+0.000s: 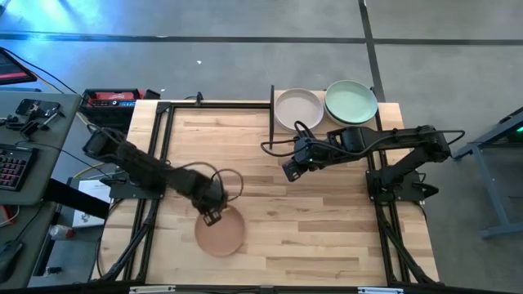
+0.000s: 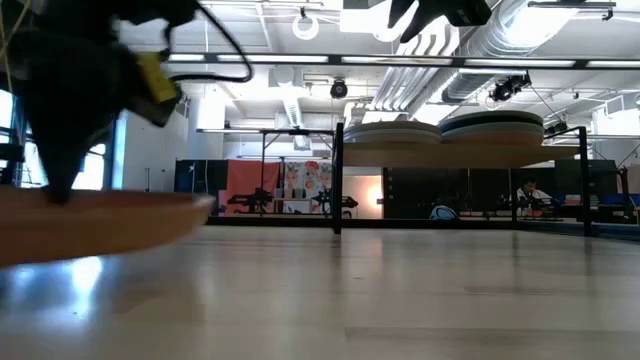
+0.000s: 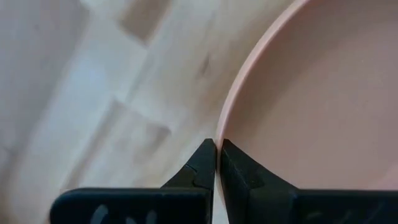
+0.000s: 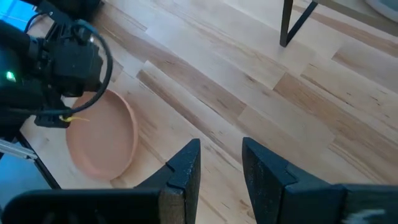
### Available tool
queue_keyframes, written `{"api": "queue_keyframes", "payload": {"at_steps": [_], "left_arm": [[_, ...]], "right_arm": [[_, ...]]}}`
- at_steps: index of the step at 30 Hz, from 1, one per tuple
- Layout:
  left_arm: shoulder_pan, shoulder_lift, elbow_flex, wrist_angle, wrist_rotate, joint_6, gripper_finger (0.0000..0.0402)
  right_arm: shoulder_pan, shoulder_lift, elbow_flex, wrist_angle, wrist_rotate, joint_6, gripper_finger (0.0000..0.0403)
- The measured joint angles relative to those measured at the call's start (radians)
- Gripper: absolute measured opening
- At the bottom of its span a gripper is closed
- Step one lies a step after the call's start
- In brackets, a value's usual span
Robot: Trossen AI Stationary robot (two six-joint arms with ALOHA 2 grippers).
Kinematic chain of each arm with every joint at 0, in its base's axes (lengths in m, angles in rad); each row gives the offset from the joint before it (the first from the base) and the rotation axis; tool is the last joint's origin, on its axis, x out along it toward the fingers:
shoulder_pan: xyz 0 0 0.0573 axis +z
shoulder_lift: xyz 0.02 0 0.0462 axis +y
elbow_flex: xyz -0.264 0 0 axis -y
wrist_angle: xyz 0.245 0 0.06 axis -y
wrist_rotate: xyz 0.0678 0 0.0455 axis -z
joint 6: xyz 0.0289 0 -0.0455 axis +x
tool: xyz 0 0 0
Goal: Place and stack plates onto a shelf
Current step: Stack the brown plate on top of the light brown plate on the shelf
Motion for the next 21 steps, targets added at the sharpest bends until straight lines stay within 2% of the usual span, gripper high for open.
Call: {"api": "queue_keyframes", "payload": {"at_steps": [4, 9, 21], "left_arm": [[0.107, 0.000, 0.079, -0.059, -0.043, 0.089, 0.0001], [0.245, 0.000, 0.178, -0.076, -0.079, 0.198, 0.0001], [0.491, 0.000, 0.377, -0.052, -0.184, 0.385, 0.0001]], "right_arm": [[0.000, 0.000, 0.000, 0.000, 0.010, -0.001, 0.0096], [-0.007, 0.000, 0.000, 0.000, 0.077, -0.002, 0.0096], [-0.120, 0.000, 0.000, 0.001, 0.082, -0.060, 0.0096]]}}
